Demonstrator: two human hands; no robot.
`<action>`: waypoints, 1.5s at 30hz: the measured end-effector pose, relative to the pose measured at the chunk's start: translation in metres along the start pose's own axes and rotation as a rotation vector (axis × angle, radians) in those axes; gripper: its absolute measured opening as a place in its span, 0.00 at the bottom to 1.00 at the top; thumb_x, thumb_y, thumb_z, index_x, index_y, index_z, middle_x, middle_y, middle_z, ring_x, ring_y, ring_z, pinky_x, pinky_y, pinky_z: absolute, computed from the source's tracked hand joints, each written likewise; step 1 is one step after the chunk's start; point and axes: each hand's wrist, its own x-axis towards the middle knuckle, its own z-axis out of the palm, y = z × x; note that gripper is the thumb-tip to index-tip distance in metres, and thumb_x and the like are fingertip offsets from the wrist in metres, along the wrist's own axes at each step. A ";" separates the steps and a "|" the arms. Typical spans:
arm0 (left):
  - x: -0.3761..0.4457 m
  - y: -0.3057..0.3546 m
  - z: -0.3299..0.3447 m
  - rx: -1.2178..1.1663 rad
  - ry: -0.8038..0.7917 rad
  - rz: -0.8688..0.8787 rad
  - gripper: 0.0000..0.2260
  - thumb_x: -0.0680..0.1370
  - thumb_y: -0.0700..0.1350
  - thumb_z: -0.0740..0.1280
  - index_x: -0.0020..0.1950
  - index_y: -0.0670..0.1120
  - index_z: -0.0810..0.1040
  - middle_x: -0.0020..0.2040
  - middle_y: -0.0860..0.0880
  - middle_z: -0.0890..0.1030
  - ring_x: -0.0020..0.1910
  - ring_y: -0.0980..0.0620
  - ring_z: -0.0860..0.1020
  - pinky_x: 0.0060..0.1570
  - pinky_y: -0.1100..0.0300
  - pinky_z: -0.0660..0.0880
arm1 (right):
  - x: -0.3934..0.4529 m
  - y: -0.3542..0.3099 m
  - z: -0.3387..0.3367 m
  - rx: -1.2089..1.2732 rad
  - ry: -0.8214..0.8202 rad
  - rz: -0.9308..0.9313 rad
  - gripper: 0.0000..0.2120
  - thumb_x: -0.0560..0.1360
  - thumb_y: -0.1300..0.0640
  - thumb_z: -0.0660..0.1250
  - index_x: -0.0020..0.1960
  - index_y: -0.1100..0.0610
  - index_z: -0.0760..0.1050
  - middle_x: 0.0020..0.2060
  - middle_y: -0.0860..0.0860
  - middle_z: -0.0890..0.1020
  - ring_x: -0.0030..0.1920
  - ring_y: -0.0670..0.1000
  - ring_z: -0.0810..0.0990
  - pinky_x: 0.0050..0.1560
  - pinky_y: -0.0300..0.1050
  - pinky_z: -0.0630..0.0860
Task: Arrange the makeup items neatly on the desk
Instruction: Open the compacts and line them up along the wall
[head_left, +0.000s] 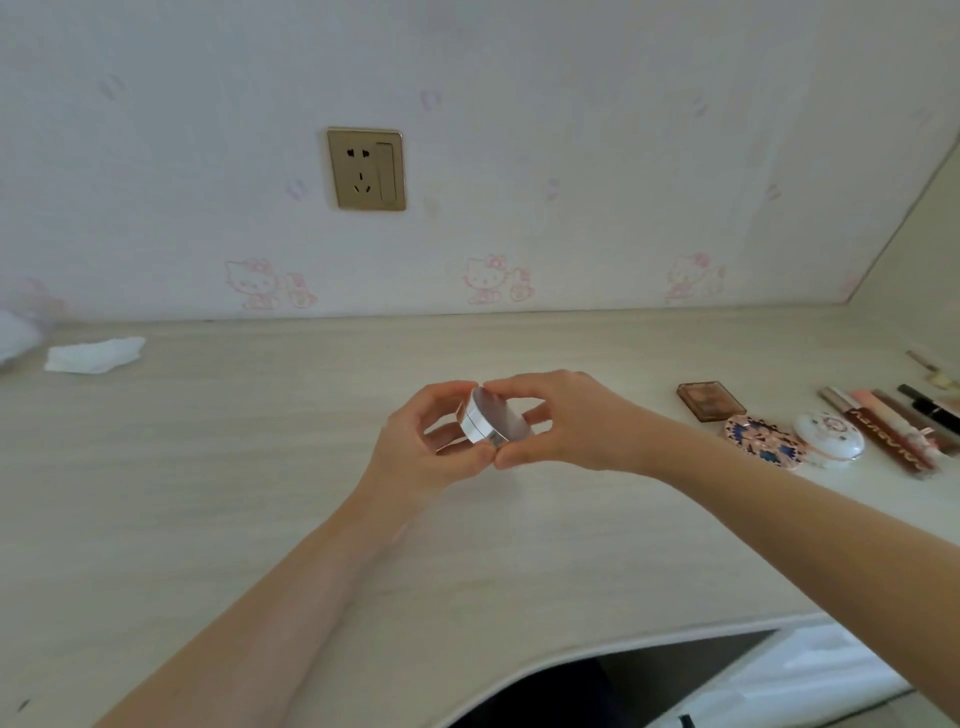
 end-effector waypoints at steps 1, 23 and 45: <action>0.000 0.001 0.000 -0.003 0.005 0.000 0.25 0.63 0.40 0.77 0.59 0.50 0.78 0.56 0.47 0.81 0.52 0.46 0.83 0.48 0.56 0.79 | 0.001 0.000 0.000 -0.005 0.000 -0.011 0.35 0.65 0.47 0.78 0.69 0.46 0.70 0.61 0.38 0.77 0.51 0.34 0.77 0.51 0.25 0.72; -0.003 -0.001 0.001 0.016 0.066 -0.056 0.28 0.60 0.41 0.77 0.59 0.51 0.76 0.57 0.51 0.80 0.53 0.46 0.82 0.52 0.52 0.78 | 0.005 -0.007 -0.014 -0.279 -0.187 -0.065 0.23 0.74 0.47 0.67 0.68 0.50 0.71 0.37 0.45 0.76 0.41 0.48 0.74 0.46 0.45 0.70; -0.011 -0.005 -0.003 0.488 0.103 -0.087 0.30 0.64 0.50 0.79 0.64 0.58 0.73 0.56 0.67 0.79 0.58 0.74 0.71 0.53 0.81 0.64 | 0.020 0.009 -0.009 -0.248 -0.060 -0.086 0.16 0.80 0.54 0.60 0.66 0.50 0.74 0.57 0.44 0.80 0.53 0.43 0.75 0.47 0.28 0.66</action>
